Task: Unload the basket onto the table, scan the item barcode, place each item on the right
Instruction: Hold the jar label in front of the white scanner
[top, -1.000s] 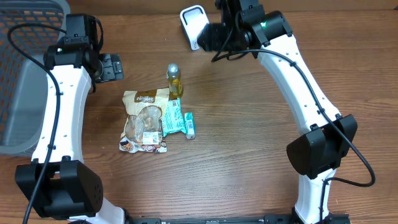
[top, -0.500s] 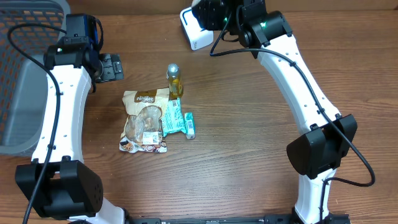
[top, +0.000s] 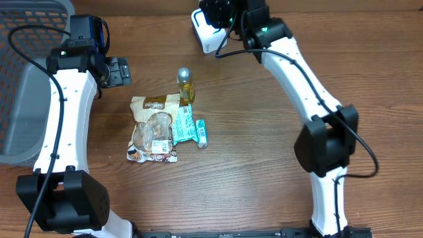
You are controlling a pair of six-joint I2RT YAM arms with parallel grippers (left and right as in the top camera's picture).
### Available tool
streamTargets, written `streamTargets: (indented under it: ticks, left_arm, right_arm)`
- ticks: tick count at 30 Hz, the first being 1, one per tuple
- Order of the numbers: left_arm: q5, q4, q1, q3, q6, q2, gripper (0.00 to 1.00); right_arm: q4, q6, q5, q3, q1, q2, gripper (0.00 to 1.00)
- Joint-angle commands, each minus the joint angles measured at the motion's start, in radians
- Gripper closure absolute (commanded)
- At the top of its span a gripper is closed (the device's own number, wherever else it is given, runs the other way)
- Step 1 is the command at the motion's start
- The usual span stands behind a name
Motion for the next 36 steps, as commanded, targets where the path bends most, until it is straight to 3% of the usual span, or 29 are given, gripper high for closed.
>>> streamTargets:
  ticks: [1, 11, 36]
  left_arm:
    - [0.001, 0.001, 0.010, 0.021, 0.015, -0.012, 0.01]
    - [0.001, 0.001, 0.010, 0.021, 0.015, -0.012, 0.00]
    - [0.001, 0.001, 0.010, 0.021, 0.015, -0.012, 0.00]
  right_arm:
    - [0.055, -0.077, 0.027, -0.003, 0.002, 0.053, 0.76]
    - [0.239, -0.129, 0.057, -0.003, 0.002, 0.146, 0.76]
    - [0.501, -0.129, 0.103, -0.003, 0.000, 0.307, 0.72]
